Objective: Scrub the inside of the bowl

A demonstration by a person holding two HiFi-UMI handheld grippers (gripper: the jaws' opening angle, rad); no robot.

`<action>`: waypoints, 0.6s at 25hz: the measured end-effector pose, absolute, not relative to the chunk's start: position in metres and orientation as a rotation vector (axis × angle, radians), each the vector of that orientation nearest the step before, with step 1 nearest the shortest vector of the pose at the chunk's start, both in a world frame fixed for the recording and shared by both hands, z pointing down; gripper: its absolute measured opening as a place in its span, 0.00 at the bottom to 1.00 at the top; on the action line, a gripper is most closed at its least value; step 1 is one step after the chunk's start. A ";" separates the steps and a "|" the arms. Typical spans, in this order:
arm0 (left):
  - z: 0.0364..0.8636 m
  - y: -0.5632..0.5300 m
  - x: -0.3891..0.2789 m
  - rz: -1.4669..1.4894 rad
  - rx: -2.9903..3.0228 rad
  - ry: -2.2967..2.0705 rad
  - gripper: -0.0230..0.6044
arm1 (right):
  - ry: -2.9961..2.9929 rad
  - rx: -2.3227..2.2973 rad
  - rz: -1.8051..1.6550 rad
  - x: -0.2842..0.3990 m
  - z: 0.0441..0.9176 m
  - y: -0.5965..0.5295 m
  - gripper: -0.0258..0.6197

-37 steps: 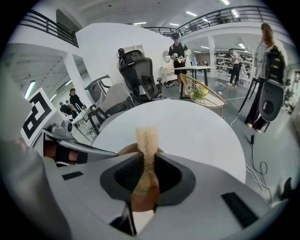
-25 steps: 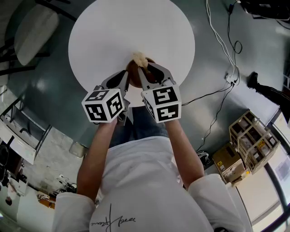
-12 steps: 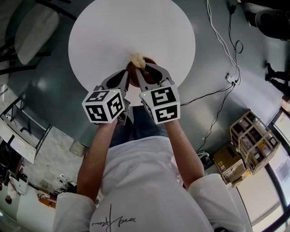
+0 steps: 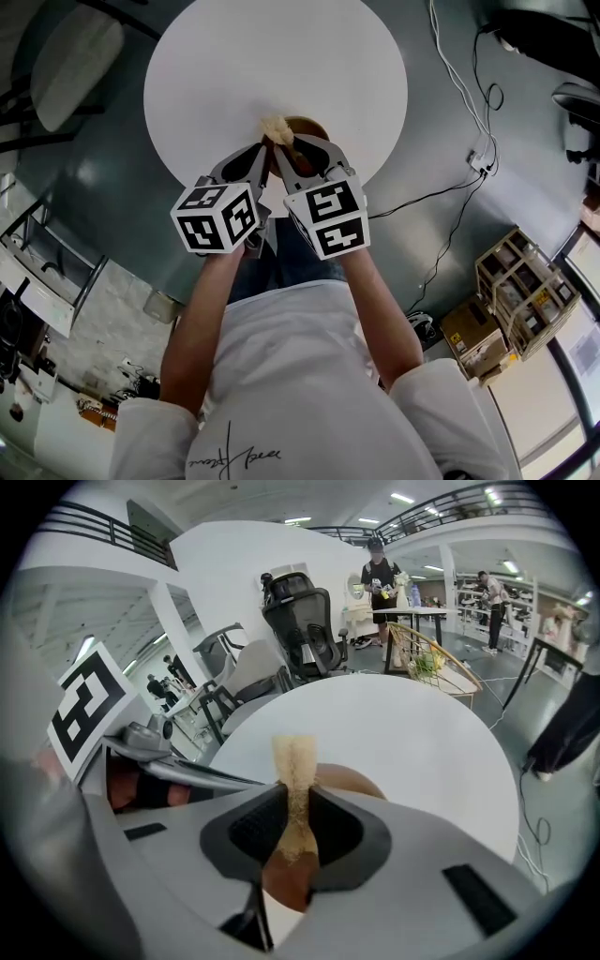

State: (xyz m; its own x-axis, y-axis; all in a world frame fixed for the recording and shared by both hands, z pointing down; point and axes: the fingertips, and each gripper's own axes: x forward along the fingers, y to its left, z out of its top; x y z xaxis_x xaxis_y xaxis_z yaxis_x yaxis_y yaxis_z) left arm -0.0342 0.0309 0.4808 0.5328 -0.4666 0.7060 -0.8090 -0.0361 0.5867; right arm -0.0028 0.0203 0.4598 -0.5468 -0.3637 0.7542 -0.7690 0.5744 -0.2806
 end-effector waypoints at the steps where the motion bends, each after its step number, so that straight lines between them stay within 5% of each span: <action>1: 0.481 0.031 -0.034 0.389 1.676 -1.089 0.06 | -2.155 0.890 0.804 -0.004 0.460 0.021 0.17; 15: 0.484 0.032 -0.039 0.379 1.665 -1.088 0.06 | -2.143 0.814 0.803 -0.010 0.466 0.032 0.17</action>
State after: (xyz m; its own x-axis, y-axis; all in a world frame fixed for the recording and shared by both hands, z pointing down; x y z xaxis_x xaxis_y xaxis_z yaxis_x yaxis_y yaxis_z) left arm -0.0387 0.0322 0.4842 0.5341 -0.4673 0.7045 -0.8039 -0.0230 0.5943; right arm -0.0096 0.0315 0.4664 -0.5597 -0.3032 0.7712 -0.7353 0.6108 -0.2936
